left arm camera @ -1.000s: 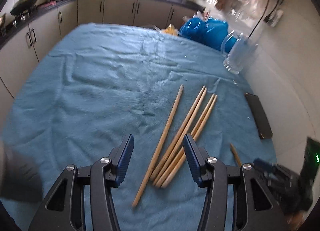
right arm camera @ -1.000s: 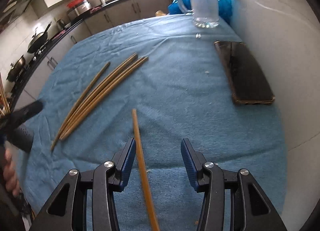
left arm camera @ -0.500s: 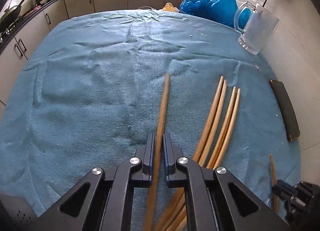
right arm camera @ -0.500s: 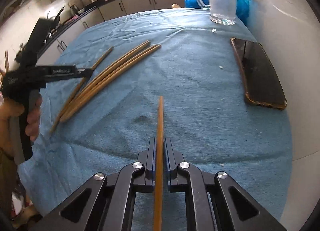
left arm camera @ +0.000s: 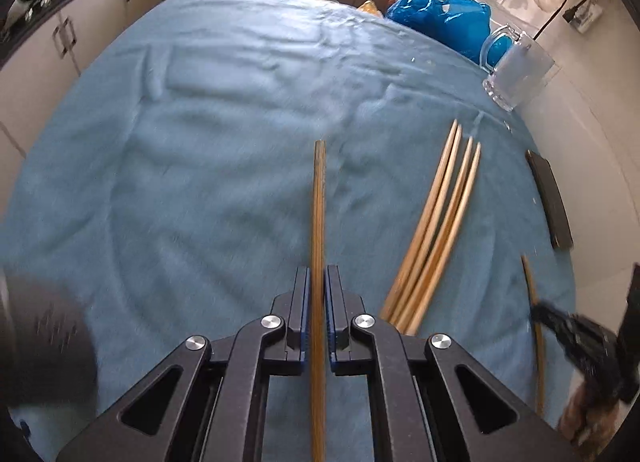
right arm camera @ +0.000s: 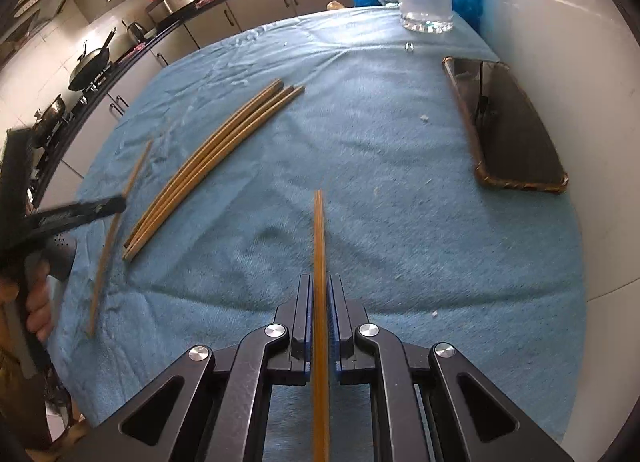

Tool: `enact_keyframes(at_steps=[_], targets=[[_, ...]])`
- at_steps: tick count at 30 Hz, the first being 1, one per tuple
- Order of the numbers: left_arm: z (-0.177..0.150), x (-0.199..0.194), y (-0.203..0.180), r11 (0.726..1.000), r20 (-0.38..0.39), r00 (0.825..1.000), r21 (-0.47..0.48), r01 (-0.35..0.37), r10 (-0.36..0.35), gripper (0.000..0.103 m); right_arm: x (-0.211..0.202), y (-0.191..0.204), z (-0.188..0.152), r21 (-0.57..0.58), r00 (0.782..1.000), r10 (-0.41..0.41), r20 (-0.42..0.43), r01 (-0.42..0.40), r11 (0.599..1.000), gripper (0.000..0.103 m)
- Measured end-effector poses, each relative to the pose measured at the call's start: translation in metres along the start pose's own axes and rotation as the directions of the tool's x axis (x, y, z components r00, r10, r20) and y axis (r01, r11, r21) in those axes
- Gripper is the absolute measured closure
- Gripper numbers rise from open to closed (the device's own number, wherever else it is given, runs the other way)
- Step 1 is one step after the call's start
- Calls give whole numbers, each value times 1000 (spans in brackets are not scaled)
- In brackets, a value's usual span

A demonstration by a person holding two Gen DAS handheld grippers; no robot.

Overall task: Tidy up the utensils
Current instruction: 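Grasp a wooden chopstick with the left gripper and lift it, then carry the chopstick upright to the grey cup with the left gripper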

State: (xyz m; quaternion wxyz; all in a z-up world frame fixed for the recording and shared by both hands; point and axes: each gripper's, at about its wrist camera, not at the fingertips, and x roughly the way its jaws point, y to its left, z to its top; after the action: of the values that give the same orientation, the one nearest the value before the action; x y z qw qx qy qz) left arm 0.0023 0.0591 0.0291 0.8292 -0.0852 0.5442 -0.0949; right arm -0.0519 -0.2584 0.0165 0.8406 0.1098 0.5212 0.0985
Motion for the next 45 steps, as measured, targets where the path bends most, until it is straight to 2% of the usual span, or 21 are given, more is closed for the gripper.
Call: enact_keyframes(at_steps=[2, 5, 8, 16, 22, 24, 26, 27, 31, 34, 36, 38, 40, 43, 45], targets=[[-21, -5, 6, 1000, -31, 1000, -9, 3, -3, 97, 0, 4, -2, -2, 1000, -1, -1, 1, 1000, 95], [-43, -15, 3, 1000, -33, 999, 21, 6, -6, 97, 1, 11, -4, -1, 1000, -7, -13, 7, 1000, 95], [-50, -19, -1, 999, -48, 999, 47, 8, -5, 97, 0, 15, -5, -8, 999, -38, -33, 38, 999, 95], [-31, -7, -14, 994, -47, 997, 100, -52, 57, 95, 5, 23, 4, -46, 988, -123, -95, 119, 992, 94], [-14, 2, -21, 990, -57, 994, 117, -84, 91, 95, 18, 27, 28, -79, 970, -179, -164, 168, 983, 92], [-9, 5, -22, 989, -55, 994, 116, -87, 93, 95, 23, 29, 36, -96, 962, -190, -196, 174, 980, 88], [-7, 6, -22, 990, -49, 995, 117, -85, 91, 95, 26, 34, 40, -117, 955, -181, -235, 157, 981, 70], [-7, 6, -22, 989, -46, 995, 121, -83, 90, 95, 28, 37, 42, -134, 952, -173, -255, 142, 981, 67], [-8, 6, -22, 986, -34, 996, 149, -78, 84, 95, 31, 49, 41, -205, 939, -232, -254, 182, 962, 67], [-8, 7, -22, 987, -25, 997, 147, -68, 73, 95, 29, 47, 39, -179, 943, -219, -251, 177, 968, 67], [-9, 6, -22, 987, -13, 998, 147, -67, 69, 95, 28, 47, 38, -173, 947, -215, -239, 177, 969, 69], [-12, 6, -23, 985, 8, 997, 157, -71, 71, 92, 25, 48, 35, -171, 951, -216, -220, 181, 969, 87], [-15, 5, -24, 984, 26, 997, 163, -72, 68, 92, 22, 52, 27, -183, 956, -217, -197, 181, 966, 96], [-19, 1, -19, 990, 9, 1000, 137, -15, 14, 96, 18, 59, 15, -204, 964, -223, -144, 192, 960, 96], [-25, -10, -16, 992, 39, 999, 127, 5, -10, 96, 12, 61, 9, -183, 973, -194, -126, 170, 968, 96]])
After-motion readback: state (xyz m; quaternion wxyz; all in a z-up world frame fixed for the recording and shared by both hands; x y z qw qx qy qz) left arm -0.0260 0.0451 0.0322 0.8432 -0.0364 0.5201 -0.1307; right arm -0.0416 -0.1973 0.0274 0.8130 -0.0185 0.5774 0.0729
